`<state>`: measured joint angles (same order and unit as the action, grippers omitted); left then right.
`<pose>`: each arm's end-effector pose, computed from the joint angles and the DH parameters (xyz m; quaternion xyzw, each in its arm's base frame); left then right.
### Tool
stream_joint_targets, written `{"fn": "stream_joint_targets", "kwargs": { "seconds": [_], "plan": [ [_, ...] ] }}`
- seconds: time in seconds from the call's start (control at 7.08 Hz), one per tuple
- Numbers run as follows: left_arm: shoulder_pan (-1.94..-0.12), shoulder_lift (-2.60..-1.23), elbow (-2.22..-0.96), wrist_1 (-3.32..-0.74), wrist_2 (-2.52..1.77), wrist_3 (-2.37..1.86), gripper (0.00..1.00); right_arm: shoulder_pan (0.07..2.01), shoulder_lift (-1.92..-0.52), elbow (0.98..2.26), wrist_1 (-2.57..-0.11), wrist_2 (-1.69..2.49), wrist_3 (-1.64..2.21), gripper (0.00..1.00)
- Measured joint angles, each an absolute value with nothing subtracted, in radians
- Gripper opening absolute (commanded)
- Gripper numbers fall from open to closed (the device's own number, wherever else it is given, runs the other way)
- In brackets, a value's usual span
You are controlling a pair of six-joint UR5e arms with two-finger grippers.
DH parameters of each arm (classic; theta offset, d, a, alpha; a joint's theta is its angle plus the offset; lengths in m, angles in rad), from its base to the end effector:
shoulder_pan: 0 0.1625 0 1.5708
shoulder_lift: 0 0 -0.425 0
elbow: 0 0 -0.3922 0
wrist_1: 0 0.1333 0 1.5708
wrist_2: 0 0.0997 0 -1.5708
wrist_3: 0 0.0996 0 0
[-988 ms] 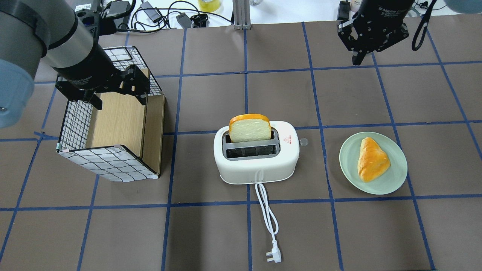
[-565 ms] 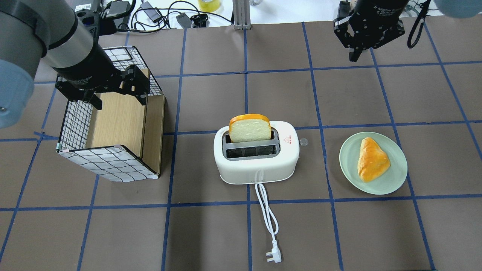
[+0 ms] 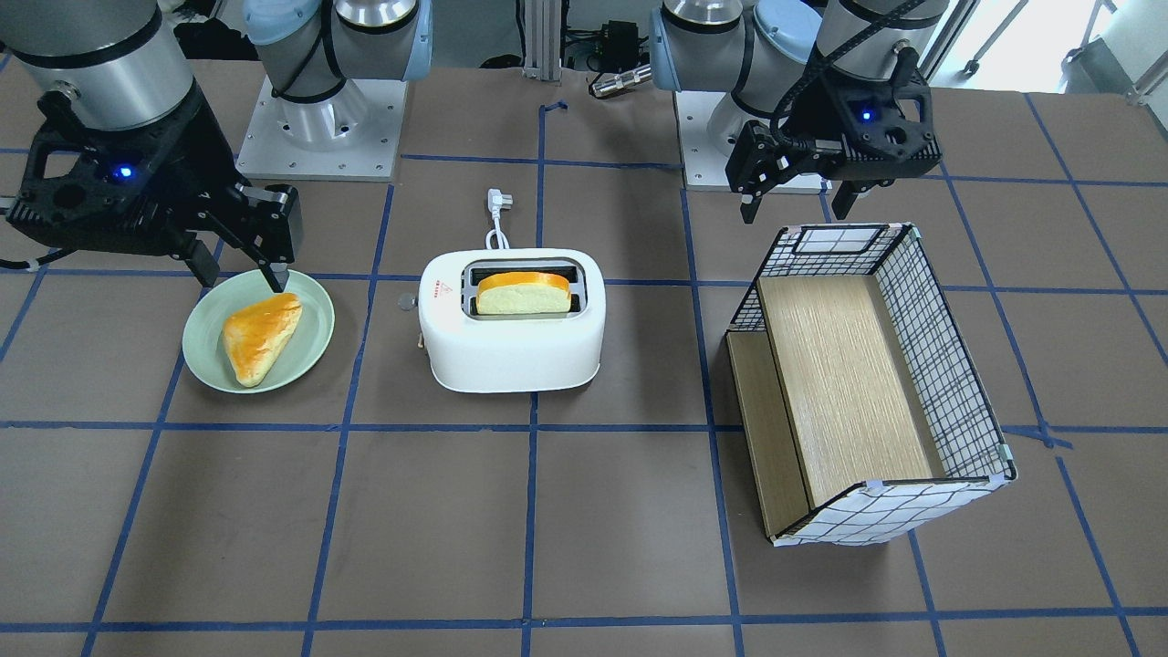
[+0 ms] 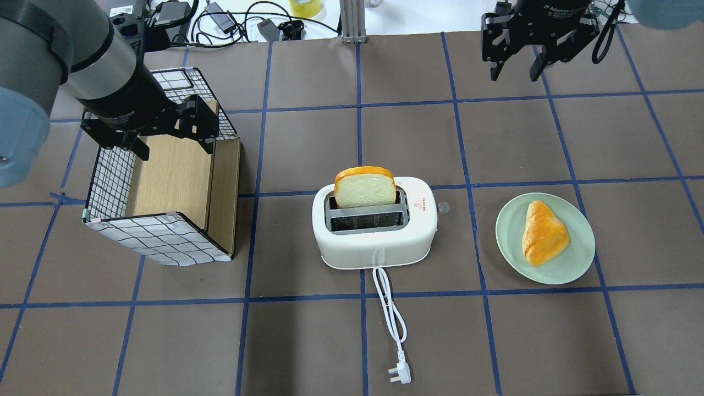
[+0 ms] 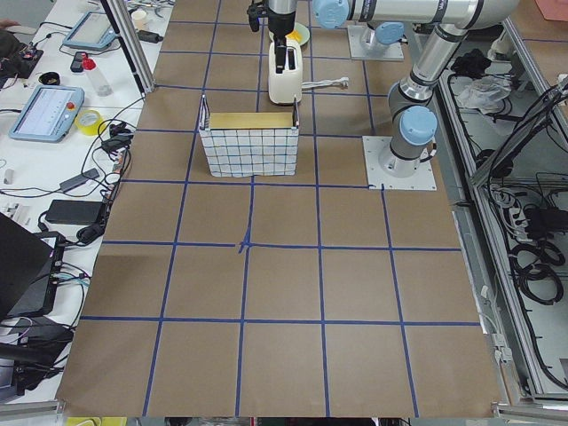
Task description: Press toaster with right arm
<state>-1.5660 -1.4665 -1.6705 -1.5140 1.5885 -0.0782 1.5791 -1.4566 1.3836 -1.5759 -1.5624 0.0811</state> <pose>-0.1294 -0.4542 0.4937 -0.0417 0.9986 -0.0310 0.0077 0.1387 -0.5456 0.5218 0.0362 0.9986 -0.0388 0.0059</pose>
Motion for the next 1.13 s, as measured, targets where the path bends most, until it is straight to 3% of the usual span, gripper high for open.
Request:
{"fn": "stream_joint_targets", "kwargs": {
  "seconds": [1.13],
  "plan": [
    [-1.566,-1.467,-1.671,-1.514,1.589,-0.078,1.00,1.600,-1.459,1.391,-1.577,-1.566,0.071,1.00]
  ]
}}
